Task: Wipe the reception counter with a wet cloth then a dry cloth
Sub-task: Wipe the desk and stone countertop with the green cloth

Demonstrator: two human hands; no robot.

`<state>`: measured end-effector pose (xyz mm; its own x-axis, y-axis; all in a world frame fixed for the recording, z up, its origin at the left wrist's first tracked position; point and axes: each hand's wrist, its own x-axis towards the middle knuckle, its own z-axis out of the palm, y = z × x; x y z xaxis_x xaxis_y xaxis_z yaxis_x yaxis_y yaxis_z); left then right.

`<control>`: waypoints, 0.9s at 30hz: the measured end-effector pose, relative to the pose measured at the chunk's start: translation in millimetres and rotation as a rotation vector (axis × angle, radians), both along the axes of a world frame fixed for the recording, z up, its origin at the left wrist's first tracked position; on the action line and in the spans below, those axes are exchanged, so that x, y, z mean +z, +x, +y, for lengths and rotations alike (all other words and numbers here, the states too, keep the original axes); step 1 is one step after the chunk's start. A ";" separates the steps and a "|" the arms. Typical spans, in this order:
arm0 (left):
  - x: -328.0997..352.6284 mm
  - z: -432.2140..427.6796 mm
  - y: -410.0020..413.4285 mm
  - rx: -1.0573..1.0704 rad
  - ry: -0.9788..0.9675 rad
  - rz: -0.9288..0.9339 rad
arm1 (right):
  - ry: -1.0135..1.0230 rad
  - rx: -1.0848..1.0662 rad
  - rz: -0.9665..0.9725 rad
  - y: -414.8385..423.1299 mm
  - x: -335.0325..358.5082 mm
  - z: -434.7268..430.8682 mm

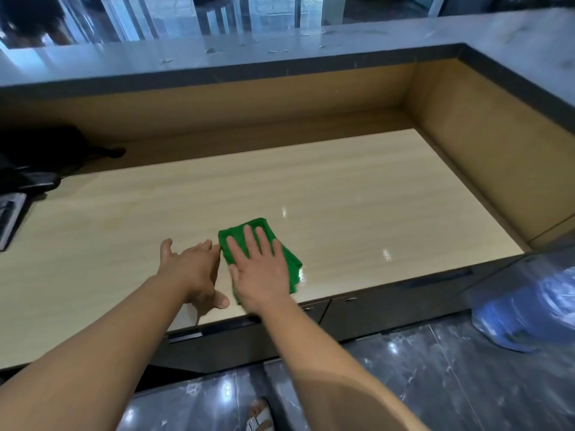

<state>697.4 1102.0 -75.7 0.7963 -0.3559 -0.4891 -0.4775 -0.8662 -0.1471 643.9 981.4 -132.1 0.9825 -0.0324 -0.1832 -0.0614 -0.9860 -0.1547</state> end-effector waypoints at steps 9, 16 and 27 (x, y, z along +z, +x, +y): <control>3.3 0.2 -3.0 0.021 -0.009 0.005 | -0.130 -0.371 -0.026 -57.0 4.6 -222.1; 1.4 0.6 -1.5 0.017 -0.029 -0.001 | -0.118 -0.597 0.005 -69.2 5.9 -240.9; -1.8 3.4 -0.4 -0.013 -0.055 0.014 | -0.041 -0.546 -0.013 -35.6 2.6 -11.1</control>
